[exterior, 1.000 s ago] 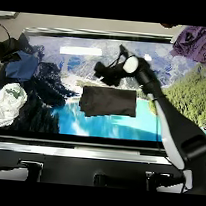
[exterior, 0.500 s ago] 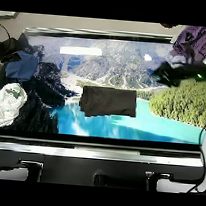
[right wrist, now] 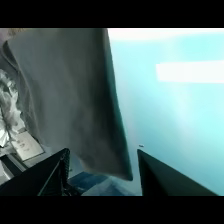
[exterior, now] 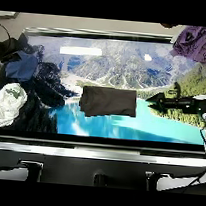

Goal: Fold the clothes and pants, and hang the long-sleeved shirts on hangers.

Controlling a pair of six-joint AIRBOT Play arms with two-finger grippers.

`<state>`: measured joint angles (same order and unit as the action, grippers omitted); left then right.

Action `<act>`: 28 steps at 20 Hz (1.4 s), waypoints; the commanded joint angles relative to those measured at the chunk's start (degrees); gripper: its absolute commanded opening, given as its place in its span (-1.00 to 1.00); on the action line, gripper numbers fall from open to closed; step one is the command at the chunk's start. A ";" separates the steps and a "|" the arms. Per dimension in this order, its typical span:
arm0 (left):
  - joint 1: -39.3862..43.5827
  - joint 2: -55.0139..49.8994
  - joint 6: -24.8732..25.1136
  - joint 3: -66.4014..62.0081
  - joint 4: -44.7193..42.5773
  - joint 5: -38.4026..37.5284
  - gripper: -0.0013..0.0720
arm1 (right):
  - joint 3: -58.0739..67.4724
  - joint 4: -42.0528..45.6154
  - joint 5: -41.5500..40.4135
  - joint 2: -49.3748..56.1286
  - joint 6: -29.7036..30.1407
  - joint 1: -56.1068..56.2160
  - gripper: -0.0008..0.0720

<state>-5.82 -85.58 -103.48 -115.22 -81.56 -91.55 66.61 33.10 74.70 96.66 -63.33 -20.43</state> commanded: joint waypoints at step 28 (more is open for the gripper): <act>-0.04 -0.04 0.02 0.02 0.09 0.00 -0.92 | 38.32 19.02 -12.66 3.26 -26.67 11.98 -0.88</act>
<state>-5.82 -85.58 -103.48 -115.22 -81.45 -91.57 96.42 43.05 62.72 99.94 -81.65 -8.51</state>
